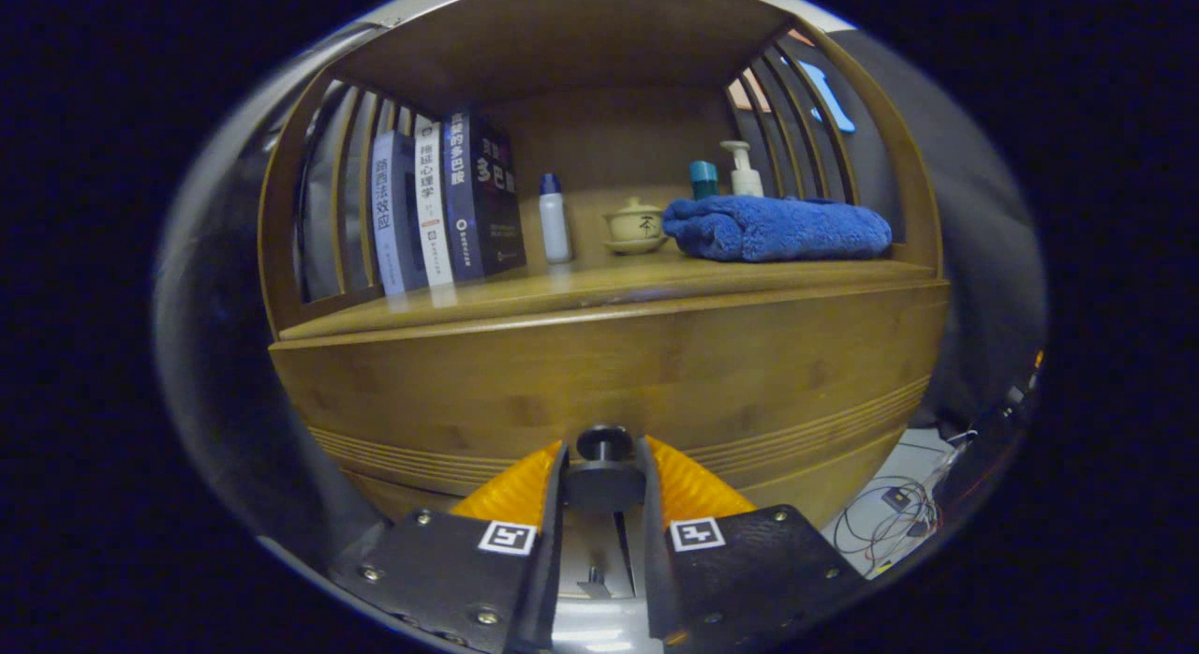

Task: Pull open the drawer, take out the items inside it, and place them on the countertop above the cabinet.

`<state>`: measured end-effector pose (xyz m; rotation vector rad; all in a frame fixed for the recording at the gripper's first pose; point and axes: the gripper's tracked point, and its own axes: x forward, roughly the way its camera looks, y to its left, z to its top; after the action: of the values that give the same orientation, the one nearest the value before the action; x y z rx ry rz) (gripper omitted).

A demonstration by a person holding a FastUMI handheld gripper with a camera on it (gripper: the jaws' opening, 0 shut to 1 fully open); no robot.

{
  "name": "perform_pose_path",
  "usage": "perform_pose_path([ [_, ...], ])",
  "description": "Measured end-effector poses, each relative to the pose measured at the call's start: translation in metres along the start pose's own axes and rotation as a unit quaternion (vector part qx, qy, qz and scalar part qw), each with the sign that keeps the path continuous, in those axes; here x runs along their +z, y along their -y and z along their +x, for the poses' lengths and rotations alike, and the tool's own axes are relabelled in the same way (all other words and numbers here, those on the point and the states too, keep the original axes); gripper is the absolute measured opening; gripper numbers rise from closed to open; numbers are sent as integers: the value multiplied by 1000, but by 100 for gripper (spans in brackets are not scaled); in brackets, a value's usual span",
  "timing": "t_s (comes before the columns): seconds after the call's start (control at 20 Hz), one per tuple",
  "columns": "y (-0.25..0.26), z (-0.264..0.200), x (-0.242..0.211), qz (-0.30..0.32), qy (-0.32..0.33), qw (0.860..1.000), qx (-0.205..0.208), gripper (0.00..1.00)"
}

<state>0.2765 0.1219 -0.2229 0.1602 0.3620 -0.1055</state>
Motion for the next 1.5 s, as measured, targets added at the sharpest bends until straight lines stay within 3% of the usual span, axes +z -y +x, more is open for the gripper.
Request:
perform_pose_path([
  [0.2,1,-3,-2,-5,-9,1000,1,29],
  [1.5,11,-127,-33,-6,-40,999,-10,29],
])
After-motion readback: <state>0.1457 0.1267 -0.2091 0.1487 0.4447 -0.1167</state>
